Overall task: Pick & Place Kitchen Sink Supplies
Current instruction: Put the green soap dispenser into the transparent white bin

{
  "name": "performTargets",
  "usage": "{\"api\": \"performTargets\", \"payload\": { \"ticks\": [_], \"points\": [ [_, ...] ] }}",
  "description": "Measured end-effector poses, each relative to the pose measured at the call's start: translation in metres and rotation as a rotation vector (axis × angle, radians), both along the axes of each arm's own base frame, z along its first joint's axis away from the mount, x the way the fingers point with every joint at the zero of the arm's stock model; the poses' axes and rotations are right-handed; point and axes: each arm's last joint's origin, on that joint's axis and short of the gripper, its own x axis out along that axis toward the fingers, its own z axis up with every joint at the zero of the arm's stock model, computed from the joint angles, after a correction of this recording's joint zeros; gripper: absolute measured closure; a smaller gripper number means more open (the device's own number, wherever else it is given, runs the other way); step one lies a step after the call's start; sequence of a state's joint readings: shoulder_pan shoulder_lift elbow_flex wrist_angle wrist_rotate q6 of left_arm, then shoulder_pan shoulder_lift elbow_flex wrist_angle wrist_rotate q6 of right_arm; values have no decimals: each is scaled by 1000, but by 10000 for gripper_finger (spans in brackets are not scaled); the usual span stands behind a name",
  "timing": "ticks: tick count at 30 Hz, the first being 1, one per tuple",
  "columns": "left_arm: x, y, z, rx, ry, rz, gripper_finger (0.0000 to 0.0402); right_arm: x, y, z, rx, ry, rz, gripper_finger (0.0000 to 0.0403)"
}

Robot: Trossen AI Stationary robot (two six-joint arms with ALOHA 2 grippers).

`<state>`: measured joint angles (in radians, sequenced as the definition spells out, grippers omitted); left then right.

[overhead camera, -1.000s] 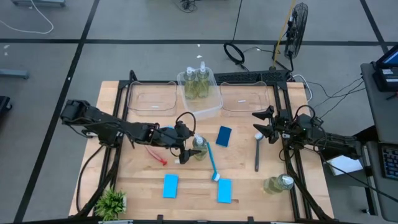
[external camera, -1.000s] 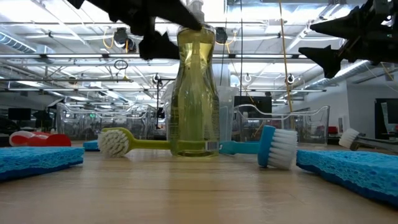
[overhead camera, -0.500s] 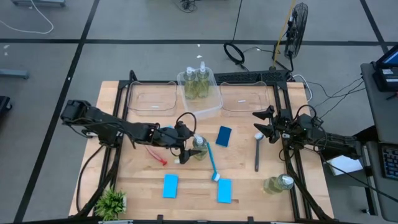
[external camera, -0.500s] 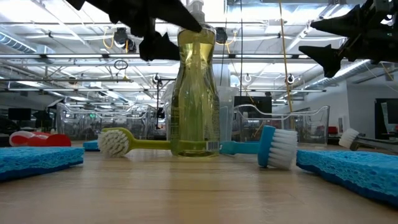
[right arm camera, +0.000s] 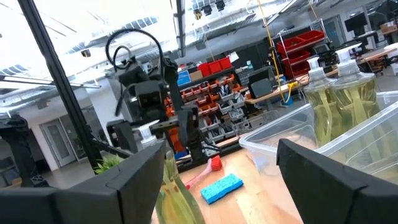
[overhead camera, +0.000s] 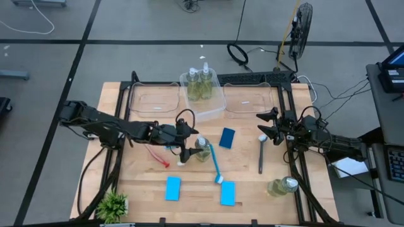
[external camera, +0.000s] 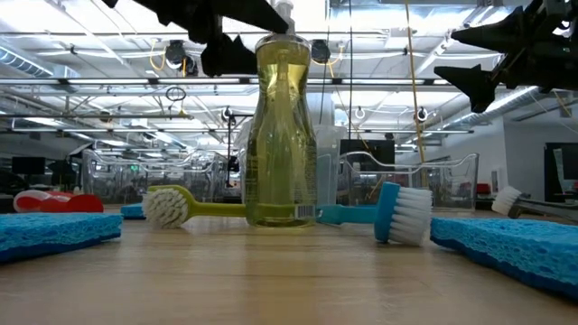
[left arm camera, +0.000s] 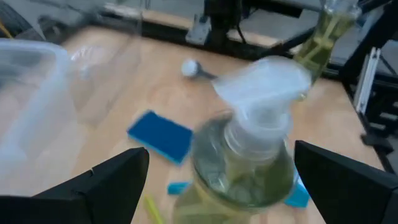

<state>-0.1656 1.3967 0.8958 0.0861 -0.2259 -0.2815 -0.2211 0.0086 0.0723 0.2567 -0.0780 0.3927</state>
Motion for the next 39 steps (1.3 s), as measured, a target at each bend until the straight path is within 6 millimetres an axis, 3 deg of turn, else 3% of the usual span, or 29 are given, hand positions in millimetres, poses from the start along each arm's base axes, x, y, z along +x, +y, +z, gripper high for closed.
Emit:
{"api": "performTargets", "payload": {
  "ticks": [7,39],
  "points": [
    [4,5,7,-4,-62,-16,2,0,0,0,4,-1,0,108],
    [19,4,-8,-9,-74,-72,2,0,0,1,3,-9,-2,108]
  ]
}}
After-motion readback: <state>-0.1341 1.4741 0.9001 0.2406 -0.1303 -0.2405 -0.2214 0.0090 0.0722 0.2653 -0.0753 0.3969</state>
